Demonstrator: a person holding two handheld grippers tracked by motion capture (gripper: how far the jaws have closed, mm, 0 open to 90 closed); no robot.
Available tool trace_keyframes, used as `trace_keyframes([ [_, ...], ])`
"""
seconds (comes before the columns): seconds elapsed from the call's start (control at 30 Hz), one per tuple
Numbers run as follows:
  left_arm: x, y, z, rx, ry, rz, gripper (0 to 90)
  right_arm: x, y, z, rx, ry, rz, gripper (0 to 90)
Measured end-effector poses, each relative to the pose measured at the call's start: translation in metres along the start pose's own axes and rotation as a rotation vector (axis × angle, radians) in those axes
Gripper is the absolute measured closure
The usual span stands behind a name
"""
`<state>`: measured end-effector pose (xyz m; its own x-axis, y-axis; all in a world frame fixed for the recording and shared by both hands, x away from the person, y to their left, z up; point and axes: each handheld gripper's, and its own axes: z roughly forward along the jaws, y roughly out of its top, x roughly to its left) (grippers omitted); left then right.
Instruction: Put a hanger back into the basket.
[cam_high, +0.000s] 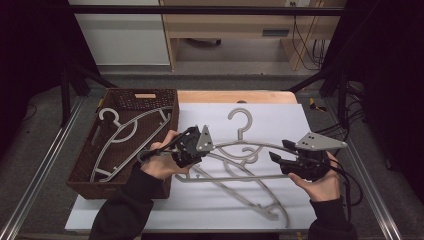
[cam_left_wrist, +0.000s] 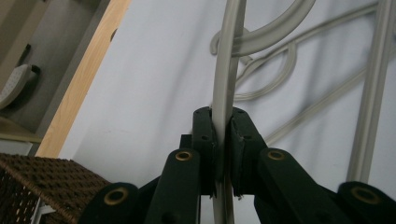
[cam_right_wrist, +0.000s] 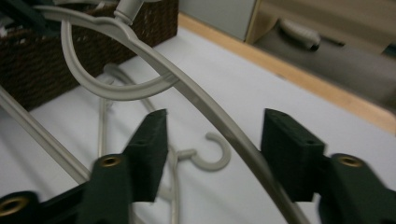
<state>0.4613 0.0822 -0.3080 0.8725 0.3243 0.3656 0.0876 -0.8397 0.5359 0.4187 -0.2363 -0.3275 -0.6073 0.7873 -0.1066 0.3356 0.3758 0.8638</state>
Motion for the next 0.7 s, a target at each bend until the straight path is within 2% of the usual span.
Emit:
trace_keyframes([
  [0.1, 0.003, -0.002, -0.003, -0.024, 0.027, -0.043, 82.4, -0.001, 0.000, -0.008, -0.059, -0.049, 0.009, 30.0],
  [0.17, 0.006, -0.003, -0.004, -0.021, 0.049, -0.073, 82.4, -0.003, 0.000, -0.013, -0.090, -0.084, 0.021, 24.0],
  [0.3, 0.012, -0.006, -0.006, -0.012, 0.089, -0.106, 82.4, -0.006, 0.000, -0.025, -0.172, -0.093, 0.047, 21.5],
  [0.53, 0.023, -0.010, -0.022, -0.041, 0.159, -0.190, 82.4, -0.006, -0.006, -0.030, -0.161, -0.107, 0.068, 16.4],
  [0.7, 0.031, -0.020, -0.039, -0.047, 0.223, -0.226, 82.4, -0.005, -0.016, -0.030, -0.147, -0.106, 0.083, 14.3],
])
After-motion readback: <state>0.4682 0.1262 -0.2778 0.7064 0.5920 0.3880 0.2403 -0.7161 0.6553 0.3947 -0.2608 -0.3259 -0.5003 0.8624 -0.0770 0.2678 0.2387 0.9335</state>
